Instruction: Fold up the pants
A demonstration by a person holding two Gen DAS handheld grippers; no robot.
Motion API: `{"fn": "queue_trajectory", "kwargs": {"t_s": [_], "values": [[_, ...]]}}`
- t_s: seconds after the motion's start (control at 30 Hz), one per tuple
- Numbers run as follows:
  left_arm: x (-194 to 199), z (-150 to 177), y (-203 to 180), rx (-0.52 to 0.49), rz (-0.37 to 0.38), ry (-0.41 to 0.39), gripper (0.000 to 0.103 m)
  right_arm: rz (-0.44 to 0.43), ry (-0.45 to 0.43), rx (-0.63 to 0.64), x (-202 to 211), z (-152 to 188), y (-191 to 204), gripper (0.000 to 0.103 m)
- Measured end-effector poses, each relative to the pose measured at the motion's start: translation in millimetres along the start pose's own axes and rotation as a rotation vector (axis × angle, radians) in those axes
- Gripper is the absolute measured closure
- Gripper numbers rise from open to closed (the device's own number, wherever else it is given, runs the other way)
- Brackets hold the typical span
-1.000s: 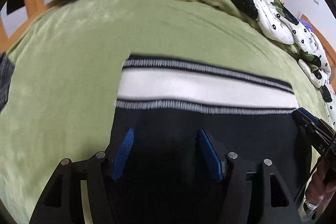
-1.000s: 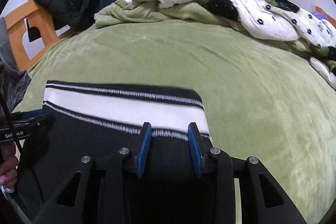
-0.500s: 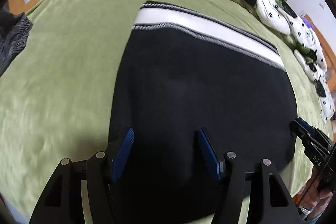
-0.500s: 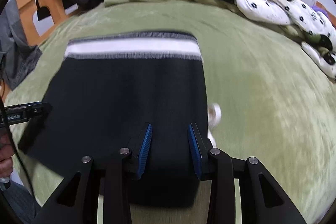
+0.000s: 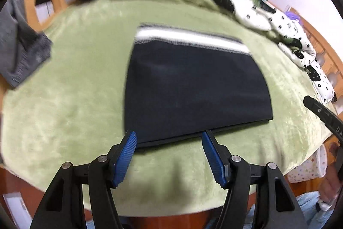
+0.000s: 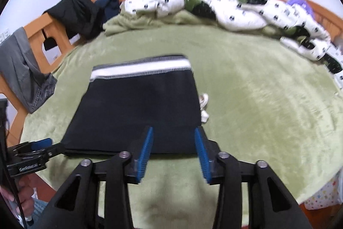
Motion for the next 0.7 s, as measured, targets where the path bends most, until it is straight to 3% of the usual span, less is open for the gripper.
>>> {"fn": "queue_trajectory", "kwargs": {"t_s": [0.13,0.2,0.3,0.47,0.7], "values": [[43.3,-1.7,4.5,-0.013,-0.050,-0.107,0.040,0.032,-0.022,-0.015,28.2,5.3,3.3,0.052],[60.1,-4.4,8.6,-0.012,-0.053,-0.154,0.036,0.050,-0.052,0.009,41.0,11.8,6.5,0.032],[78.1,-1.5,9.1,0.001,-0.027,-0.193,0.024,0.063,-0.100,0.042,56.0,19.7,14.2,0.014],[87.2,10.3,9.1,0.016,-0.040,-0.217,0.021,0.062,-0.106,0.056,59.7,26.5,20.0,0.008],[91.0,16.5,3.5,0.007,-0.067,-0.226,0.021,0.071,-0.084,0.032,53.2,29.1,18.2,0.008]]}}
Point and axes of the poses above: each gripper's, at about its wrist camera, not at the fingertips, and x roughly against the way its jaws point, y to its left, z to its underside, the point moved 4 cm from there along -x, roughly the way its jaws point, and after that the axes turned 7 degrees about -z, right-handed, at the moved point
